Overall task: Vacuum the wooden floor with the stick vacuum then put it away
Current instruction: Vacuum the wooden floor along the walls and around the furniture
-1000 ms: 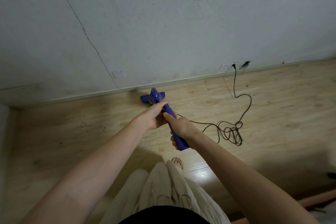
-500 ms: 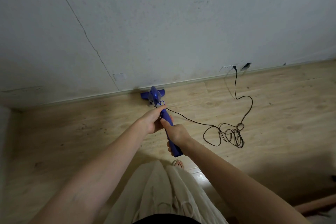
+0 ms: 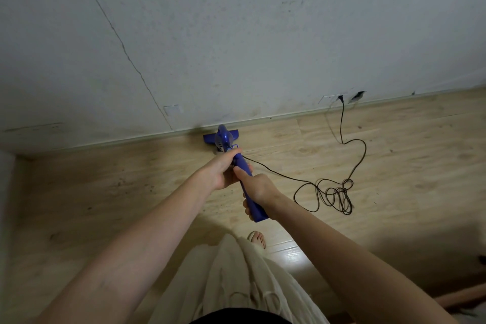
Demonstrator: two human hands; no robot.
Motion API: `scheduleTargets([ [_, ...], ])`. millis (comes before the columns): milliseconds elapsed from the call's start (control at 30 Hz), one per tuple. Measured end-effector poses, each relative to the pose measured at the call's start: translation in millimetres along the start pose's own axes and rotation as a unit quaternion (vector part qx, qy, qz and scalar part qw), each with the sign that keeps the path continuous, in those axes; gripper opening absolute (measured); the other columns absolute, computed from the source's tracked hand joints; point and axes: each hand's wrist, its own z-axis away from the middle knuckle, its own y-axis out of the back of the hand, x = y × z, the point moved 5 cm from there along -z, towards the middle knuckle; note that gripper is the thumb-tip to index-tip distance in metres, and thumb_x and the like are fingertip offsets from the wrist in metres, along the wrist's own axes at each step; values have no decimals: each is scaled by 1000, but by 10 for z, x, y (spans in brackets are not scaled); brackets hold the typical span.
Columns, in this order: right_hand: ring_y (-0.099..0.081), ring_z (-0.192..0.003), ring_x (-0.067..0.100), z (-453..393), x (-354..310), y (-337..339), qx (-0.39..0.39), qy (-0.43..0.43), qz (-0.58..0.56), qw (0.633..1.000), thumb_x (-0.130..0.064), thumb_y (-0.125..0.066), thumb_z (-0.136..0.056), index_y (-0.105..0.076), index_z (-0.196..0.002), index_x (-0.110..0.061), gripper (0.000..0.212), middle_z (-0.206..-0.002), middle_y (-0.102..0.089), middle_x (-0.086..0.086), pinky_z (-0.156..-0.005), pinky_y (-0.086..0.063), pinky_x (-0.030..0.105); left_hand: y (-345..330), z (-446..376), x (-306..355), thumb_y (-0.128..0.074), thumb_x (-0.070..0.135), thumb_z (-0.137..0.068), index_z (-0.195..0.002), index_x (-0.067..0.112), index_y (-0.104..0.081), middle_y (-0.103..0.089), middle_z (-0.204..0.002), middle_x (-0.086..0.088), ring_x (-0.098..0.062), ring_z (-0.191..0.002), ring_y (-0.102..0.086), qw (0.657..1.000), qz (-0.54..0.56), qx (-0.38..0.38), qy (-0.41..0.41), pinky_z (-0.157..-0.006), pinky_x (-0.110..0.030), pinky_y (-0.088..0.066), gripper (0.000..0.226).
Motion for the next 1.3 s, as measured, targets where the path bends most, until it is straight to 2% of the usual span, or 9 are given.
scheduleTargets([
  [133, -48, -48, 18, -82, -20, -15, -5, 6, -11, 1000, -53, -47, -96, -46, -87, -7, 46, -68, -50, 9, -39, -41, 19, 10, -54, 34, -62, 34, -92, -99, 5, -51, -63, -77, -14, -18, -53, -66, 1000, -11, 21, -7, -46, -26, -54, 32],
  [300, -48, -47, 17, -70, 25, -12, -4, 7, -4, 1000, -52, -47, -96, -46, -86, -7, 46, -67, -50, 8, -37, -40, 17, 12, -50, 22, -64, 35, -91, -97, 3, -53, -66, -76, -15, -21, -63, -66, 1000, -27, 16, 3, -54, -31, -55, 34],
  [433, -47, -47, 16, -16, 15, 94, 3, 2, 9, 1000, -52, -46, -96, -45, -81, -9, 46, -68, -49, 8, -36, -38, 15, -71, -36, -5, -62, 33, -92, -102, 1, -53, -66, -76, -16, -20, -59, -67, 1000, -14, 4, 3, -50, -28, -55, 35],
  [600, -47, -43, 16, 44, -19, 258, -9, 2, 24, 1000, -51, -46, -97, -46, -91, -5, 46, -67, -49, 8, -36, -39, 16, -180, -38, -3, -62, 31, -92, -96, 0, -55, -68, -66, -14, -20, -59, -68, 1000, -9, -20, 11, -62, -30, -55, 31],
  [733, -46, -43, 16, -6, 13, 296, -9, 1, 22, 1000, -52, -47, -96, -45, -85, -6, 46, -65, -49, 8, -36, -38, 15, -222, -84, -32, -62, 30, -92, -91, 2, -54, -65, -70, -13, -21, -66, -65, 1000, 8, -8, 7, -64, -31, -55, 30],
  [867, -45, -42, 16, -99, 32, 306, -13, 7, 13, 1000, -52, -48, -96, -44, -84, -7, 46, -65, -49, 8, -36, -38, 15, -236, -122, -42, -66, 31, -89, -99, 6, -52, -62, -89, -14, -20, -69, -65, 999, 34, 10, 0, -57, -32, -55, 31],
  [1033, -47, -44, 15, -148, 40, 273, -29, 12, 3, 1000, -49, -50, -96, -45, -89, -6, 44, -68, -50, 9, -37, -41, 17, -191, -164, -26, -68, 34, -88, -101, 6, -53, -63, -83, -13, -20, -64, -67, 1000, 12, 15, 0, -59, -33, -55, 34],
  [1200, -46, -40, 16, -102, 63, 71, -30, 13, -16, 999, -45, -58, -93, -44, -79, -10, 40, -61, -48, 8, -37, -39, 17, -23, -77, -47, -63, 27, -91, -89, 3, -56, -62, -77, -14, -20, -66, -63, 1000, 3, 30, 0, -63, -30, -53, 25],
  [1300, -46, -44, 17, 3, 91, -154, -30, 11, 0, 999, -43, -58, -94, -45, -79, -11, 37, -62, -50, 8, -39, -40, 20, 201, 29, -118, -66, 26, -89, -95, 3, -58, -64, -79, -14, -19, -56, -66, 999, 11, 32, 7, -53, -29, -55, 26],
])
